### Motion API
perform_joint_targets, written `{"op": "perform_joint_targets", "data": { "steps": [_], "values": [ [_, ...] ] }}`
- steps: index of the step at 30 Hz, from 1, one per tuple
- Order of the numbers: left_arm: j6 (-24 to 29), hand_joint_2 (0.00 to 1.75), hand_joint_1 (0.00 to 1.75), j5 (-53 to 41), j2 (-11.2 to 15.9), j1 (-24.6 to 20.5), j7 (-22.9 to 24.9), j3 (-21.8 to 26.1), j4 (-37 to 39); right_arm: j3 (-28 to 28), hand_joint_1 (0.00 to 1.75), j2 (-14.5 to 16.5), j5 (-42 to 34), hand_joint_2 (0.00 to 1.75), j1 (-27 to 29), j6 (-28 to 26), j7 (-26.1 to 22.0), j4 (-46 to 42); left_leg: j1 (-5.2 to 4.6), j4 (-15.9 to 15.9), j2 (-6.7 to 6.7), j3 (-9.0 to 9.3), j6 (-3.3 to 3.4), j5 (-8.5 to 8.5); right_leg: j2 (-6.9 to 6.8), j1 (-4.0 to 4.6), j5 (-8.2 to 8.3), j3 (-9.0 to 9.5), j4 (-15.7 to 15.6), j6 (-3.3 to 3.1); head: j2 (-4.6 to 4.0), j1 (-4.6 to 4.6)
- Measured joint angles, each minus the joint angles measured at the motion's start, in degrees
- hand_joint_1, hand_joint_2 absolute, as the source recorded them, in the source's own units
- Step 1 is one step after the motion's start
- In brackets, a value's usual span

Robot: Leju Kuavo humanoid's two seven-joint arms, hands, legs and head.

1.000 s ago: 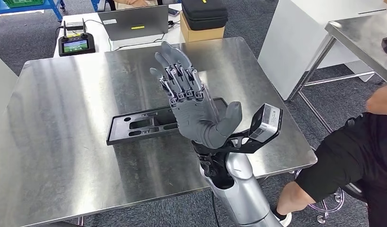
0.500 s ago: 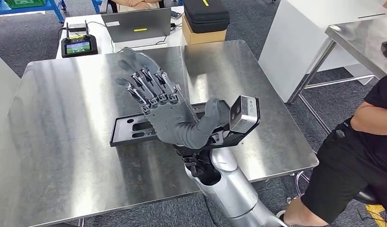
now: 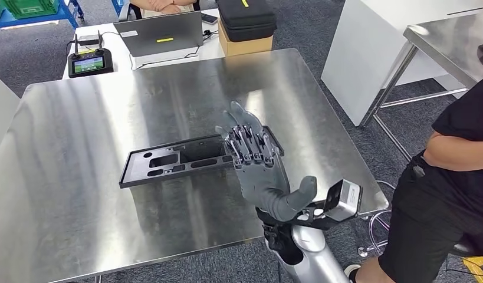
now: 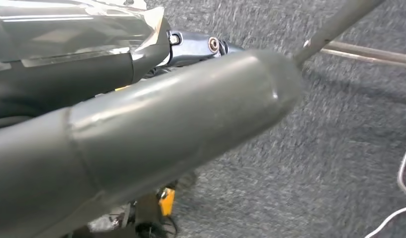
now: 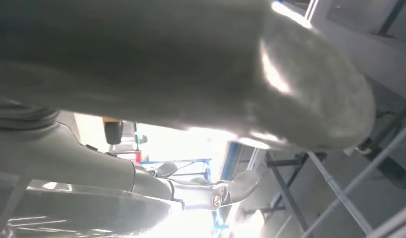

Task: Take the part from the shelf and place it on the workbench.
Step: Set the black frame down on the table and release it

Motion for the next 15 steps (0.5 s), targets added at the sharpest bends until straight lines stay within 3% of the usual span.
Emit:
{"op": "perform_joint_targets", "data": {
  "steps": [2, 3, 4, 5, 7, 9, 13, 15],
  "values": [
    [-0.3, 0.0, 0.0, 0.5, 0.9, 0.2, -0.2, 0.0, 0.0, -0.5, 0.0, 0.0, 0.4, 0.0, 1.7, 0.3, -0.1, -0.9, -0.04, 7.4, 0.05, -3.29, -0.04, -3.94, 0.01, 0.42, -0.03, -0.06, 0.0, -0.51, 0.01, -0.07],
    [-0.4, 0.0, 0.0, 0.6, 1.2, 0.3, -0.3, -0.1, 0.0, -0.7, 0.0, 0.1, 0.5, 0.0, 2.3, 0.4, -0.1, -1.1, -0.06, 10.1, 0.04, -4.59, -0.01, -4.93, 0.02, 0.65, -0.03, -0.09, 0.0, -0.59, 0.01, -0.07],
    [-0.5, 0.0, 0.0, 0.7, 1.5, 0.4, -0.4, -0.1, 0.0, -0.9, 0.0, 0.0, 0.5, 0.0, 2.9, 0.5, -0.1, -1.3, -0.08, 11.1, 0.05, -5.02, 0.12, -4.82, 0.02, 0.85, -0.04, -0.1, 0.0, -0.6, 0.01, -0.06],
    [-0.6, 0.0, 0.0, 0.7, 1.6, 0.4, -0.5, -0.1, 0.0, -1.1, 0.0, 0.0, 0.6, 0.0, 3.3, 0.5, -0.1, -1.6, -0.13, 9.8, 0.05, -4.33, 0.37, -3.65, 0.04, 1.02, -0.05, -0.08, 0.0, -0.61, 0.01, -0.05],
    [-0.8, 0.0, 0.0, 0.7, 1.9, 0.5, -0.9, -0.2, 0.0, -1.6, 0.0, 0.0, 1.3, 0.0, 3.9, 0.4, -0.4, -2.2, -0.39, 2.6, 0.02, -0.53, 1.21, -0.19, 0.1, 1.25, -0.05, 0.03, 0.0, -0.61, 0.0, -0.04],
    [-1.4, 0.0, 0.0, 0.6, 2.1, 0.4, -1.5, -0.3, 0.0, -2.3, 0.0, 0.0, 2.2, 0.0, 4.6, 0.0, -1.2, -3.2, -0.85, -2.8, 0.08, 2.43, 1.82, 1.64, 0.09, 1.59, -0.02, 0.07, 0.1, -0.5, 0.01, -0.03],
    [-1.8, 0.0, 0.0, 0.1, 2.2, 0.5, -1.7, -0.6, 0.0, -5.1, 0.0, -0.2, 2.9, 0.0, 8.1, -0.6, -3.4, -5.9, -1.28, -4.4, 0.21, 2.95, 2.6, 2.4, -0.08, 1.58, -0.15, -0.23, 0.3, 0.49, 0.01, 0.0],
    [-1.8, 0.0, 0.0, -0.3, 2.1, 0.6, -1.4, -0.8, 0.0, -6.6, 0.0, -0.3, 3.3, 0.0, 9.8, -0.5, -3.9, -7.4, -1.12, -5.0, 0.44, 2.97, 3.23, 3.04, -0.07, 1.53, -2.39, -1.92, 3.9, 0.57, 0.01, 0.1]
  ]
}}
